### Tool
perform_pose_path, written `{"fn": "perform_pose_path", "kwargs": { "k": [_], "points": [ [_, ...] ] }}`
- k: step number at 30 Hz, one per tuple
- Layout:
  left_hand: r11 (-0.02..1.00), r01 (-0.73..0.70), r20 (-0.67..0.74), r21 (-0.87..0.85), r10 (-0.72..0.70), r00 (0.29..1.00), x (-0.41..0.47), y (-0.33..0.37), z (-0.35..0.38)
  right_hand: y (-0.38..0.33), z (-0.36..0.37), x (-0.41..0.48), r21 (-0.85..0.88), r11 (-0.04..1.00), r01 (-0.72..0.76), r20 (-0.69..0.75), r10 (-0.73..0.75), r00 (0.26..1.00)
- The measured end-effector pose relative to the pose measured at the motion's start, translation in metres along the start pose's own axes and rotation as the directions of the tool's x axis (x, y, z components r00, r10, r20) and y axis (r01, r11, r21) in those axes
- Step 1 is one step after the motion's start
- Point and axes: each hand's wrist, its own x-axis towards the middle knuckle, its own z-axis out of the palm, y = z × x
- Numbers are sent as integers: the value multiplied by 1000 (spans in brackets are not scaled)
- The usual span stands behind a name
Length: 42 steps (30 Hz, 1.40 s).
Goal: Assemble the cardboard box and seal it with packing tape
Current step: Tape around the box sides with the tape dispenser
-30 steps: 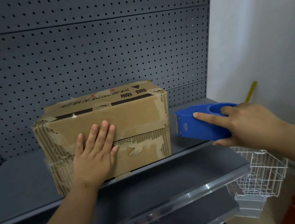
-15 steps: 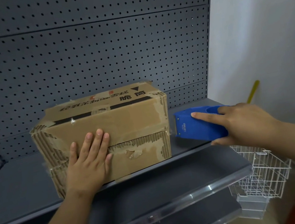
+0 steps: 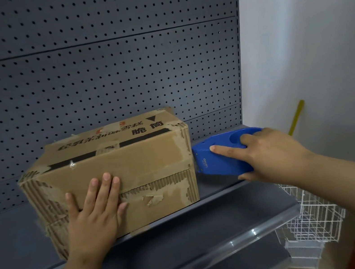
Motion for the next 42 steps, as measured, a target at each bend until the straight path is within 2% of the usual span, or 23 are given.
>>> {"fn": "perform_pose_path", "kwargs": {
  "k": [4,7,10,16,20,28,32,37,39,42],
  "points": [
    [1000,-2,4,7,2,1000,0,0,2,-10,7,3,-1,1000,-12,-41,12,999],
    [1000,10,9,-2,-10,1000,1,2,1,-14,-3,4,35,999,-38,52,36,998],
    [1000,8,9,-2,-8,1000,2,3,0,-16,-12,7,80,996,-29,81,22,996],
    [1000,18,39,-4,-17,999,2,3,-1,-17,-28,17,57,997,-43,137,35,990],
    [1000,22,27,7,-22,999,2,3,-1,-19,-28,19,38,998,-41,91,37,995],
    [999,27,50,-24,-26,998,4,4,-3,-28,-31,25,48,993,-105,132,98,986],
    [999,16,60,-34,-14,998,3,3,-4,-41,-12,21,19,999,-50,260,44,965],
    [1000,18,49,-20,-17,999,3,3,-1,-29,-2,34,71,973,-218,115,209,971],
    [1000,15,33,-14,-15,999,1,3,-1,-21,10,46,70,950,-305,150,292,944],
    [1000,11,20,-7,-11,1000,2,3,-1,-21,36,63,71,934,-349,242,323,915]
  ]
}}
